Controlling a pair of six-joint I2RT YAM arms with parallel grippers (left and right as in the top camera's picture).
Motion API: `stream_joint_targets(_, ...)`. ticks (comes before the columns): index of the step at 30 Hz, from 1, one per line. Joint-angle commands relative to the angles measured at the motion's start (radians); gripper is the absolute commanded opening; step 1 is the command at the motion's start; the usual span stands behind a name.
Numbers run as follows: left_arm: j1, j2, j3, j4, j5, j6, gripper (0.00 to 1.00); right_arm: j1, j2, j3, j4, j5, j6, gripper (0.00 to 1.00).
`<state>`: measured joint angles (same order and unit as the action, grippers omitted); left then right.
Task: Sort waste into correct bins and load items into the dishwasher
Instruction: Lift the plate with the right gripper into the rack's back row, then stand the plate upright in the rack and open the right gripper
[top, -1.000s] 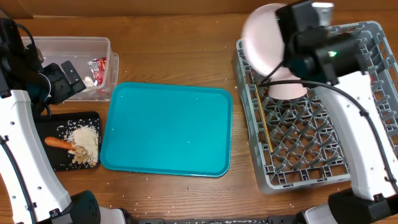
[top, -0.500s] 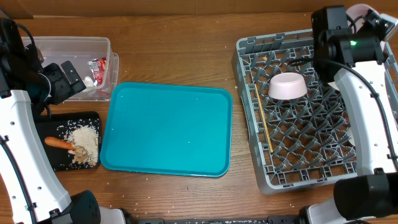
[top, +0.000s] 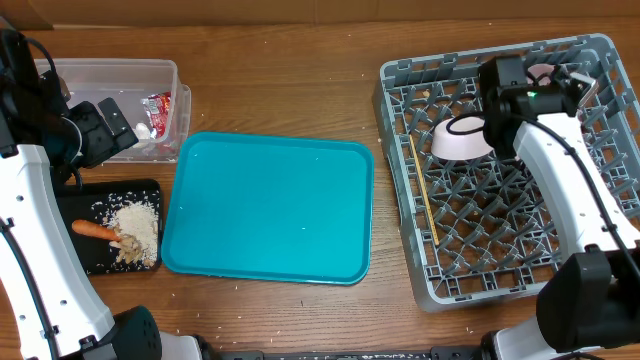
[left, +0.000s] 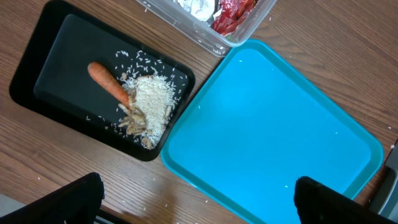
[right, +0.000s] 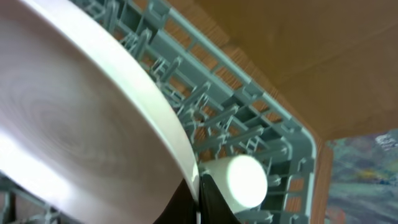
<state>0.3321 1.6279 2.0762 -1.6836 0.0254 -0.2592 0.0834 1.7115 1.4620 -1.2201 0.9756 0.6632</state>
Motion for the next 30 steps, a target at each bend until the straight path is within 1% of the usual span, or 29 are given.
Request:
stream_joint_targets(1,0.004,0.001,-0.002,0.000,-0.006,0.012,1.00,0.018,-0.001,-0.002,0.012,-0.085,0.019,0.04)
stream_joint_targets(7,0.004,0.001,-0.002,0.000,-0.006,0.012,1.00,0.079,-0.002,0.000,0.014,-0.167,0.018,0.04)
stream_joint_targets(9,0.004,0.001,-0.002,0.000,-0.006,0.012,1.00,0.105,-0.002,0.000,0.007,-0.177,0.018,0.14)
stream_joint_targets(10,0.004,0.001,-0.002,-0.001,-0.006,0.013,1.00,0.118,-0.004,0.000,0.002,-0.177,0.019,0.30)
stream_joint_targets(12,0.004,0.001,-0.002,-0.002,-0.006,0.012,1.00,0.140,-0.011,0.000,-0.003,-0.177,0.019,0.69)
stream_joint_targets(13,0.004,0.001,-0.002,-0.003,-0.006,0.012,1.00,0.148,-0.017,0.000,-0.003,-0.177,0.018,0.93)
stream_joint_targets(14,0.004,0.001,-0.002,-0.003,-0.006,0.012,1.00,0.153,-0.026,0.000,-0.003,-0.177,0.019,1.00)
stream_joint_targets(18,0.004,0.001,-0.002,-0.003,-0.006,0.012,1.00,0.158,-0.084,0.000,0.001,-0.190,0.018,1.00)
stream_joint_targets(24,0.004,0.001,-0.002,-0.003,-0.006,0.013,1.00,0.157,-0.225,0.000,0.006,-0.261,0.000,1.00)
stream_joint_targets(28,0.004,0.001,-0.002,-0.003,-0.006,0.012,1.00,0.157,-0.307,0.000,0.029,-0.404,-0.109,1.00)
stream_joint_targets(30,0.004,0.001,-0.002,-0.003,0.003,0.012,1.00,0.157,-0.332,0.000,0.045,-0.512,-0.161,1.00)
